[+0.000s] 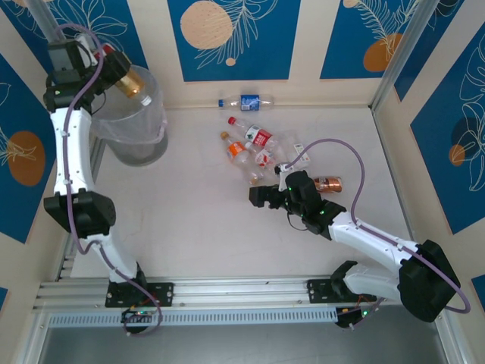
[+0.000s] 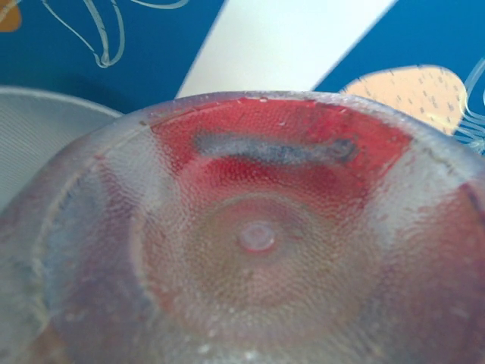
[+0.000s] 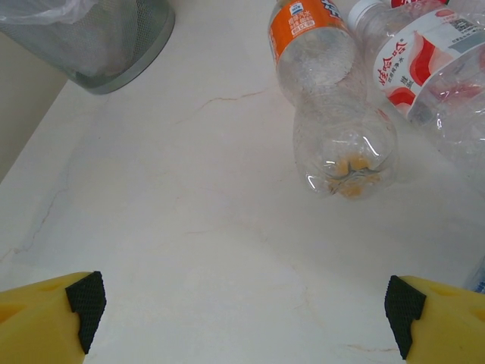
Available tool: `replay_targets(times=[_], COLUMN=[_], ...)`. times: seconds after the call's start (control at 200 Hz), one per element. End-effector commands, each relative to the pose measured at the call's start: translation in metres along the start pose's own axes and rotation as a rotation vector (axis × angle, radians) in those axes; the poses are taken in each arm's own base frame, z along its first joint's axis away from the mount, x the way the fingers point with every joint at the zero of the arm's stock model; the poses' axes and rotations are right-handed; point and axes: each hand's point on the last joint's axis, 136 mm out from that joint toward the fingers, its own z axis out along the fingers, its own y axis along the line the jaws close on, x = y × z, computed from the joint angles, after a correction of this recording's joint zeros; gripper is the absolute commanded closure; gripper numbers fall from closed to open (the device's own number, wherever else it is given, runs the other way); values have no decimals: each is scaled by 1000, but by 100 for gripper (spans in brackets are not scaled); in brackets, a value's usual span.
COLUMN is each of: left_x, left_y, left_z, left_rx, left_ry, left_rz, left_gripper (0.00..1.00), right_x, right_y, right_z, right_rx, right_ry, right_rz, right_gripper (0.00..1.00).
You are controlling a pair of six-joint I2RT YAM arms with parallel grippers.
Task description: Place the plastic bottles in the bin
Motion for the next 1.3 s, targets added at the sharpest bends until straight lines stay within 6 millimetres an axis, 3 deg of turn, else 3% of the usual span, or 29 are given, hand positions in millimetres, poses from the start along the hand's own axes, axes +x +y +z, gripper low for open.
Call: replay_targets(times=[0.0, 0.3, 0.61, 0.875, 1.12, 1.215, 1.295], left_x=[-22, -18, -8, 18, 28, 34, 38], left_y=[8, 66, 105, 129, 131, 135, 140], left_z=[-10, 9, 11, 30, 49, 55, 57], left_rx=[32, -104, -283, -331, -326, -332, -358], left_ry=[-22, 6, 35, 131, 159, 177, 194], left_rz=[-80, -81, 42, 85, 155, 181, 209], left_gripper=[64, 63, 63, 62, 59, 54, 40], right_x=[2, 3, 6, 4, 8, 9, 9], right_y=[1, 2, 1, 4, 2, 2, 1], right_z=[0, -1, -1, 1, 1, 2, 3], right_rx=[-9, -11, -10, -19, -10, -8, -6], right_ry=[5, 12, 23, 29, 44, 48, 52], right_rz=[15, 12, 15, 6, 10, 9, 8], right_gripper=[3, 3, 3, 3, 3, 3, 3])
